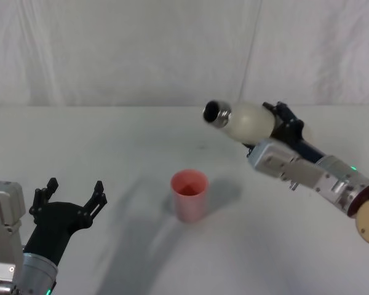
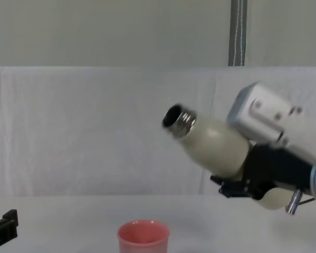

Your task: Grasp the thermos with one hand and pour water into the cup lid.

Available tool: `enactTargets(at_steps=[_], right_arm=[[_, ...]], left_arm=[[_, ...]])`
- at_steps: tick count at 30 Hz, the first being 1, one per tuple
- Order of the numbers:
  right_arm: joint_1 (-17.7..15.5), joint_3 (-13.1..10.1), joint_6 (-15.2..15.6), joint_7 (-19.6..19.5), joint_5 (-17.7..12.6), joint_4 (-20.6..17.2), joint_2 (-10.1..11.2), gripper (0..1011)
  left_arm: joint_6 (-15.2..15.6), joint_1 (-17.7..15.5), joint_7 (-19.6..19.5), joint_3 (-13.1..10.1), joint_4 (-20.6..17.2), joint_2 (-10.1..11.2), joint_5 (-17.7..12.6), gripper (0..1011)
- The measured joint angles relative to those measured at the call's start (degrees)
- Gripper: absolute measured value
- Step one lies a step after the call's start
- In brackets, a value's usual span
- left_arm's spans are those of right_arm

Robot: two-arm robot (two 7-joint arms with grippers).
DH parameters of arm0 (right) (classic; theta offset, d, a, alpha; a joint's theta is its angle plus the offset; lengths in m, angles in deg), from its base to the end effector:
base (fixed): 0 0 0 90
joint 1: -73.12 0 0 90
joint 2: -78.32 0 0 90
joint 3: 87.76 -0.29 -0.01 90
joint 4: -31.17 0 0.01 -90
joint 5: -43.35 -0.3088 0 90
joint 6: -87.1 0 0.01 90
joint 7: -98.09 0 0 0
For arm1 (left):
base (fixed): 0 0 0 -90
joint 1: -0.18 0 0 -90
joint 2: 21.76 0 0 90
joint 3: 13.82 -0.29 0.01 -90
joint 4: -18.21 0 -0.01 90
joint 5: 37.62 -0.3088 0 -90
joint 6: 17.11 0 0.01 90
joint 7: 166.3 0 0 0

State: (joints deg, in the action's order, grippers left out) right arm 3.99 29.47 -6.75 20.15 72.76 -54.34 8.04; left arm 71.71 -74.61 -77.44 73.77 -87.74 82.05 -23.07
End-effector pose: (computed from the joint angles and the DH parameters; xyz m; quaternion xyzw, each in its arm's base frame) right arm 0.3984 0.0317 -0.2290 -0.2369 -0.4111 -0.4074 0.7803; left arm 0.2530 0.0376 -0.2852 -0.0173 0.0065 0.6616 0.7496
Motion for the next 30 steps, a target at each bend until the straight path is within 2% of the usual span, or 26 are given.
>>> enactTargets(at_steps=[2,3,13,20,26,30], right_arm=[[-0.9,-2.2,-0.2,0.2,-3.8,-0.1,-0.9,950],[-1.6,-3.7,-0.2,0.4,-6.6,-0.1,-1.6,950],[-5.5,-11.8,-0.5,1.7,-21.2,0.3,-5.0,950],[-7.7,-14.6,-3.4,1.7,-26.7,1.0,-6.0,950],[-9.2,-16.1,-6.2,1.7,-30.1,1.7,-6.6,950],[-10.0,-16.8,-6.9,1.8,-31.5,1.8,-6.7,950]], left_arm=[[0.0,0.0,0.0,0.0,0.0,0.0,0.0,1001],[0.0,0.0,0.0,0.0,0.0,0.0,0.0,1001],[0.0,0.0,0.0,0.0,0.0,0.0,0.0,1001],[0.0,0.0,0.0,0.0,0.0,0.0,0.0,1001],[0.0,0.0,0.0,0.0,0.0,0.0,0.0,1001],[0.0,0.0,0.0,0.0,0.0,0.0,0.0,1001]])
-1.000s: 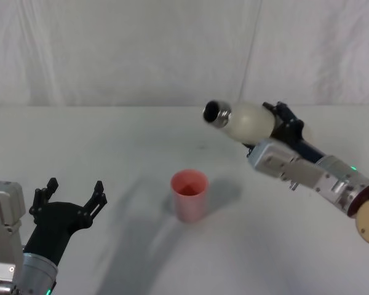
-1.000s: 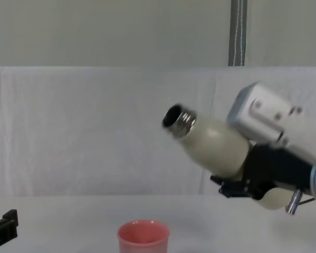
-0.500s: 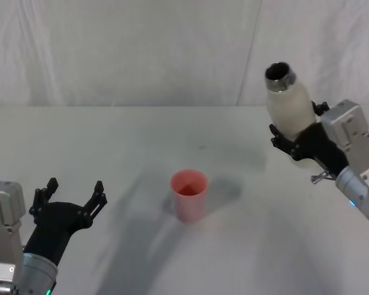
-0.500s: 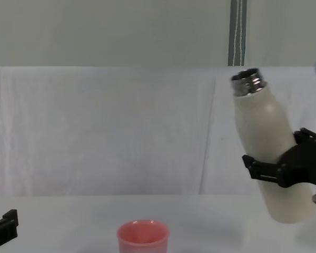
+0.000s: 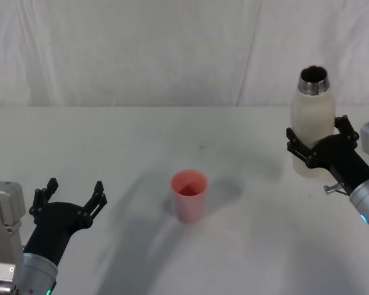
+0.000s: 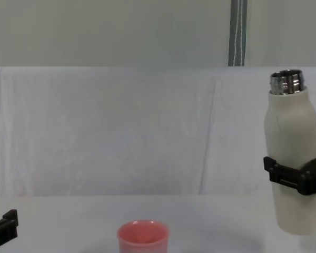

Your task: Grasp the thermos with one hand and pour water into the cup lid.

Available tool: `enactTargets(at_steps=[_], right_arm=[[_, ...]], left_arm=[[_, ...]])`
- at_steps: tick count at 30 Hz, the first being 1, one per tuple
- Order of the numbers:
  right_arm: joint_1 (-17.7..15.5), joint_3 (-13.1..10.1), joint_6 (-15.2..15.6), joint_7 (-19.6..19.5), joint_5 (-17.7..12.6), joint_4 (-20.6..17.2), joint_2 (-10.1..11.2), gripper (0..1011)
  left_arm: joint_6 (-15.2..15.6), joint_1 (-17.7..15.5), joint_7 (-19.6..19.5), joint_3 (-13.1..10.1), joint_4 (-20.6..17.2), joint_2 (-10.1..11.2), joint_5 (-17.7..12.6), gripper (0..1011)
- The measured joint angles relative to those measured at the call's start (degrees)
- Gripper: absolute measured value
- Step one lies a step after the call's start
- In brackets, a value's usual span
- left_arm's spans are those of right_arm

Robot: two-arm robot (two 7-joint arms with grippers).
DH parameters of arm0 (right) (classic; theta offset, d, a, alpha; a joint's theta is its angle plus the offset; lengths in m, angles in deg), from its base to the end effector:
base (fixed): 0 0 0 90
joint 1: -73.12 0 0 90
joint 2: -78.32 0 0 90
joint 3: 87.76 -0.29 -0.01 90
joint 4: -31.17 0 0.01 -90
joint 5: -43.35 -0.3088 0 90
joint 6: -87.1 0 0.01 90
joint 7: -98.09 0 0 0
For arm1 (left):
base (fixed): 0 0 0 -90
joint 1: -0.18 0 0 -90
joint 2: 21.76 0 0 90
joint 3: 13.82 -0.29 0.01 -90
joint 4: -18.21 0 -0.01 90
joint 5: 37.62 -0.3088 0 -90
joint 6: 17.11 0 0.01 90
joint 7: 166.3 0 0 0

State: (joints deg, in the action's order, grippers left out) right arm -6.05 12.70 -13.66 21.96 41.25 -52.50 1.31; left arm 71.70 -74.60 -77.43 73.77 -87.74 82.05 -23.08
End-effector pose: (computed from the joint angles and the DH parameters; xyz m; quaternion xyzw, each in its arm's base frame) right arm 0.3782 -0.0173 -0.2717 -0.0043 -0.1558 -0.5416 0.8261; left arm 0.2529 0.0376 -0.2853 -0.0173 0.0064 0.6617 0.7496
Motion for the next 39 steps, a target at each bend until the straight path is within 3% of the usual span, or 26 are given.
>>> enactTargets(at_steps=[23,39], right_arm=[[-3.1,-2.4,1.4,-0.1,-3.5,-4.1,0.5,950],[-3.9,-3.0,2.3,0.2,-5.4,-4.6,0.4,950]], left_arm=[[0.0,0.0,0.0,0.0,0.0,0.0,0.0,1001],[0.0,0.0,0.0,0.0,0.0,0.0,0.0,1001]])
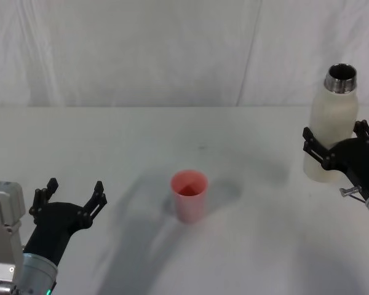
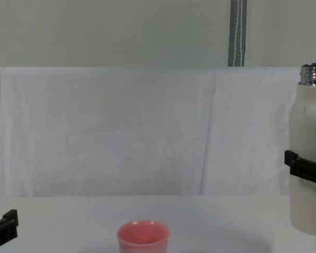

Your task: Grasp the thermos with one hand and pour water into the cup lid.

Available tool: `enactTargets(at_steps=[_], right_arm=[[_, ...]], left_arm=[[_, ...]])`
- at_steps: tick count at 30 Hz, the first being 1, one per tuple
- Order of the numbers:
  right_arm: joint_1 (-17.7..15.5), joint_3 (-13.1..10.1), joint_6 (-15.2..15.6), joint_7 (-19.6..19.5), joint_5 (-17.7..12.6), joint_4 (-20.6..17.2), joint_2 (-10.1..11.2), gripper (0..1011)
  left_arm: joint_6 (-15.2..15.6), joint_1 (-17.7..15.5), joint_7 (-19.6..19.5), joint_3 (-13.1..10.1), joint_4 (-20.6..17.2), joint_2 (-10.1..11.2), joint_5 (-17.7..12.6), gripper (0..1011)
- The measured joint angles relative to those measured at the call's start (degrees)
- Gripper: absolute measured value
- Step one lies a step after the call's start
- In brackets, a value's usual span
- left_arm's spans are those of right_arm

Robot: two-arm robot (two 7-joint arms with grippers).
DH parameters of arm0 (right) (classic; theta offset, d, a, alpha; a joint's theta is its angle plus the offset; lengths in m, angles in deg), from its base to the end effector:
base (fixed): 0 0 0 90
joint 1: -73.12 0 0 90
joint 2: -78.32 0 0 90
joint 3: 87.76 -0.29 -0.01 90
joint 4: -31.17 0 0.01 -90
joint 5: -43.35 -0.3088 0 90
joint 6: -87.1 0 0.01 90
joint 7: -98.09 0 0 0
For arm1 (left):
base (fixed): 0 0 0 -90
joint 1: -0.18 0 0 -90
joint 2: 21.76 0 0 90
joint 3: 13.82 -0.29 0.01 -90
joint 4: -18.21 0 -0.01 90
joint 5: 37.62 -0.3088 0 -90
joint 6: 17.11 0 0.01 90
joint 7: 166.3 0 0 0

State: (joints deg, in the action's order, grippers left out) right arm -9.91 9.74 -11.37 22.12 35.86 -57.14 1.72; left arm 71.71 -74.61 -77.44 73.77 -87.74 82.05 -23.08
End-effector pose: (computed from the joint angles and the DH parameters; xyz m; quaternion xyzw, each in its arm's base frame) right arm 0.3607 -0.0299 -0.2677 0.0257 -0.1167 -0.5607 0.8193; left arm 0.2530 0.0376 -0.2852 -0.0173 0.0064 0.6616 0.7496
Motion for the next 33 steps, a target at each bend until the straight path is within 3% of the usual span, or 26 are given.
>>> enactTargets(at_steps=[33], right_arm=[[0.1,0.1,-0.1,0.0,0.2,0.0,0.0,950]], left_arm=[[0.0,0.0,0.0,0.0,0.0,0.0,0.0,1001]])
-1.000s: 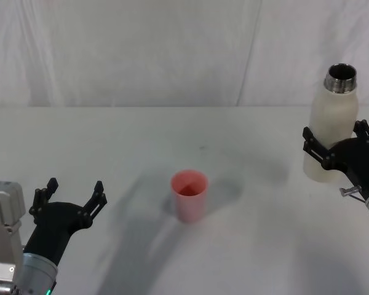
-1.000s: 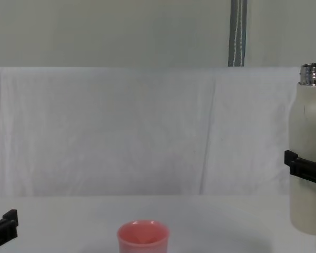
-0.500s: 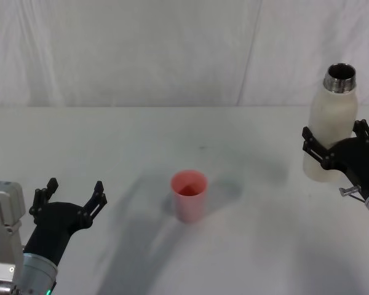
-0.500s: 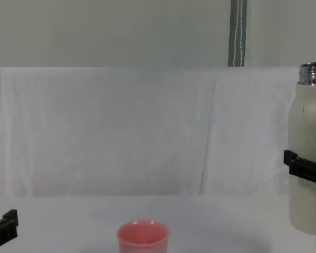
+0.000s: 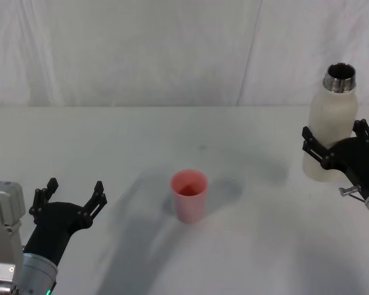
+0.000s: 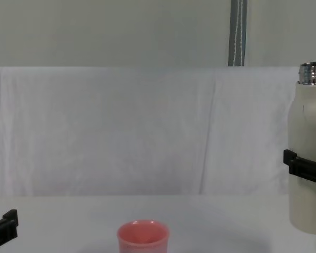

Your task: Grasp the thermos with one hand and pour water into the cup lid.

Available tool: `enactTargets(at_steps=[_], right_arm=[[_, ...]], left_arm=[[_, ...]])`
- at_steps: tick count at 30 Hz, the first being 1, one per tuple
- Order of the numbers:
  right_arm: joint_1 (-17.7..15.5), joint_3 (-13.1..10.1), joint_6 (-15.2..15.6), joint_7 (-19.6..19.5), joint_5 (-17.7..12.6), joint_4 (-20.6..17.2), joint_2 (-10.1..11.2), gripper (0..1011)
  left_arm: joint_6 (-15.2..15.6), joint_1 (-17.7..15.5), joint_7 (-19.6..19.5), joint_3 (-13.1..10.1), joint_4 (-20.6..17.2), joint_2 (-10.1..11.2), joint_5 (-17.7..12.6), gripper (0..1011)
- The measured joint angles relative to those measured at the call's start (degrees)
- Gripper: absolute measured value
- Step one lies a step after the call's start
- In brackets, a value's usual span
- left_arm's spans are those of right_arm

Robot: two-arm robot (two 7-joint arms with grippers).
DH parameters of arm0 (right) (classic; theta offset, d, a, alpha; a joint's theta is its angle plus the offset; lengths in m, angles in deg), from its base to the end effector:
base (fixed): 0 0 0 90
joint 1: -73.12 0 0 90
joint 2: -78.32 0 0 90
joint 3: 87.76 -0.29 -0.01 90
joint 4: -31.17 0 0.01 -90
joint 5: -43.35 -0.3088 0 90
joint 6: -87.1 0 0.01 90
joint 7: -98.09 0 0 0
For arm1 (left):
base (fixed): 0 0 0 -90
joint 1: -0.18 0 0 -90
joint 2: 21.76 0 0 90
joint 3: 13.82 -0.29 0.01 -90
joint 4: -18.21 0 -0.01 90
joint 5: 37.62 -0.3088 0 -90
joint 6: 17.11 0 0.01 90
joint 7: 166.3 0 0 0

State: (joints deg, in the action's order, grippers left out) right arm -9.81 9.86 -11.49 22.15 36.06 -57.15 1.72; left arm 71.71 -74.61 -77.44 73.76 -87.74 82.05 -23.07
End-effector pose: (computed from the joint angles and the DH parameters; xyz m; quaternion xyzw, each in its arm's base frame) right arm 0.3610 -0.0292 -0.2671 0.0254 -0.1192 -0.5594 0.8199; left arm 0.2530 0.0375 -0.2853 -0.0173 0.0065 0.6616 0.7497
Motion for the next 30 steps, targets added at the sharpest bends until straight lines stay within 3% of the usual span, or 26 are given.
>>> enactTargets(at_steps=[30], right_arm=[[-1.2,-1.0,-0.1,1.3,-5.5,2.0,-0.3,950]], left_arm=[[0.0,0.0,0.0,0.0,0.0,0.0,0.0,1001]])
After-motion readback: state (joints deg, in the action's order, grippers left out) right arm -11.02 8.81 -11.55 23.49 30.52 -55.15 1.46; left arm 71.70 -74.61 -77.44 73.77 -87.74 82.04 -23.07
